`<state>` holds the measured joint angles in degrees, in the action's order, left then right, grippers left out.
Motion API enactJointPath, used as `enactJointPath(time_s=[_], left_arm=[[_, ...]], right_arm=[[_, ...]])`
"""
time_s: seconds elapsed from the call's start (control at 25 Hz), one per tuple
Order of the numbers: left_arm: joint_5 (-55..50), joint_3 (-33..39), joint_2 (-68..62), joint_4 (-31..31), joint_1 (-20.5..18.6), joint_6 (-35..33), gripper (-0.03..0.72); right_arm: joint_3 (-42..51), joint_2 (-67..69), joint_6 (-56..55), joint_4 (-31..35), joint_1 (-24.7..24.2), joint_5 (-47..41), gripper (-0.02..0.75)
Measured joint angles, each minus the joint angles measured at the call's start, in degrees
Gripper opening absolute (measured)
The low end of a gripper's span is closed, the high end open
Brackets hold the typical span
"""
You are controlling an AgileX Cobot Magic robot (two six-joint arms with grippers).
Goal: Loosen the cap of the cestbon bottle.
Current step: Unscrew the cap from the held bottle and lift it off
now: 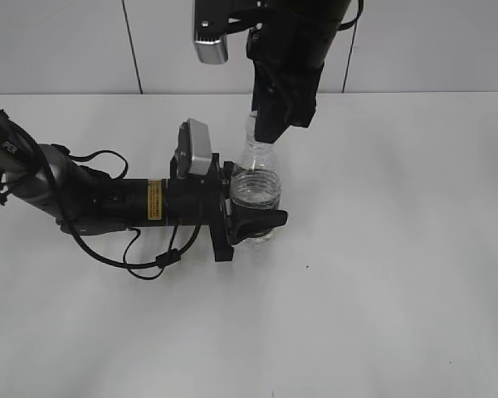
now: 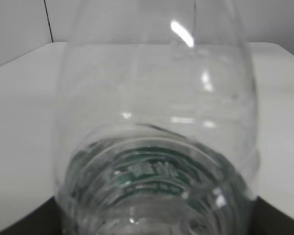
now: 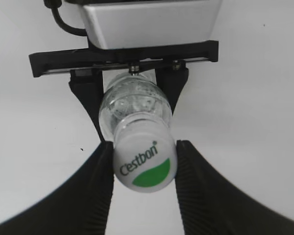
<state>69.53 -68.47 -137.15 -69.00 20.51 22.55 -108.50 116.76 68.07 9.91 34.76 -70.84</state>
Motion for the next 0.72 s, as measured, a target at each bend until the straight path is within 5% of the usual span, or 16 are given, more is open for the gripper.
enactJointPath(time_s=[0.44,0.72], left_arm=[[0.25,0.0,0.0,-0.51,-0.06,-0.58,0.4],[0.27,0.0,0.0,-0.51,-0.06,-0.58,0.4]], right_arm=[[-2.81,-0.22,-3.55,0.17,0.0,0.78,0.295],[-2.81,-0.96,-22.61,-1.62,-0.42,0.78,0.295]])
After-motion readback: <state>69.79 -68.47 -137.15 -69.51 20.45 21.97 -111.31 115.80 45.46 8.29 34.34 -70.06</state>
